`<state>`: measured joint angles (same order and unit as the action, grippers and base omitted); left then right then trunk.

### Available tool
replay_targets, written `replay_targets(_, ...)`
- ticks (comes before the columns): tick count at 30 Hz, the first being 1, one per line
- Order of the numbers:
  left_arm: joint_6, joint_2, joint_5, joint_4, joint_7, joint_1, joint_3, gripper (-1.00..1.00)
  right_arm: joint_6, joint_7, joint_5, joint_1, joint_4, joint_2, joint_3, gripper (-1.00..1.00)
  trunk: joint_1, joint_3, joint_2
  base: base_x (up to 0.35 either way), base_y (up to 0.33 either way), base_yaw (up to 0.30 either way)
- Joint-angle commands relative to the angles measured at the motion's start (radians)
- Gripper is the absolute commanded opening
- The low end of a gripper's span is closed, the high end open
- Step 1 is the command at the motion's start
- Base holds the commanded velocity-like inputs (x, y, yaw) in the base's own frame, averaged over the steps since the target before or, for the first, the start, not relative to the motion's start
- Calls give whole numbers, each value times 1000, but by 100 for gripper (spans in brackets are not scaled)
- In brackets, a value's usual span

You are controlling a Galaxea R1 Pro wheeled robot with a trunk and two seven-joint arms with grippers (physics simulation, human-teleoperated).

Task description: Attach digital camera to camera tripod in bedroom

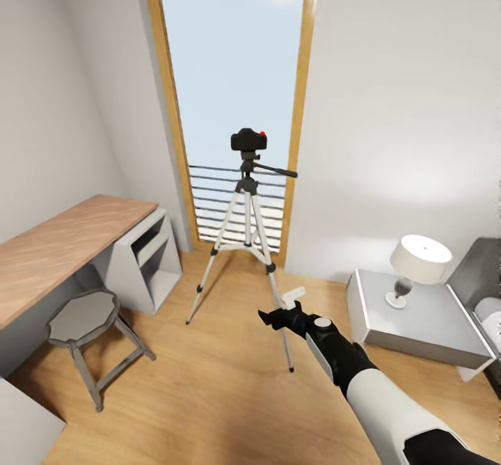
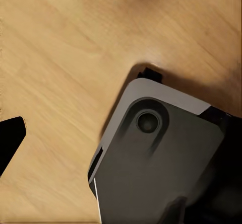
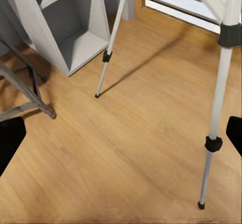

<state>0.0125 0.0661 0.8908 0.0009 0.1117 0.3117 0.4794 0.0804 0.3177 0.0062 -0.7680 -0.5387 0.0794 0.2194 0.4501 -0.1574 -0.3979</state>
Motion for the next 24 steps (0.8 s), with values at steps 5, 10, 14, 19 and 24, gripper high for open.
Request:
replay_targets(5, 1, 1, 8, -1, 3, -8, 8, 100, 77, 45, -22, -1, 121, -115, -23, 100, 0, -2, -2, -342, 0, 0)
replay_targets(10, 1, 1, 8, -1, 3, -10, 8, 100, 140, 85, -60, -1, 238, -186, -27, 100, 0, -2, -2, -225, 0, 0)
replay_targets(14, 1, 2, 8, -1, 3, -11, 8, 100, 158, 101, -74, -1, 367, -236, -27, 100, 0, -2, -2, -85, 0, 0)
replay_targets(19, 1, 4, 9, -1, 3, -11, 8, 100, 166, 86, -80, 10, 520, -283, -28, 100, 0, -2, -2, -31, 0, 0)
replay_targets(24, 0, 5, 10, -1, 4, -11, 8, 100, 163, 25, -82, 77, 555, -318, -28, 100, 0, -2, -2, -8, 0, 0)
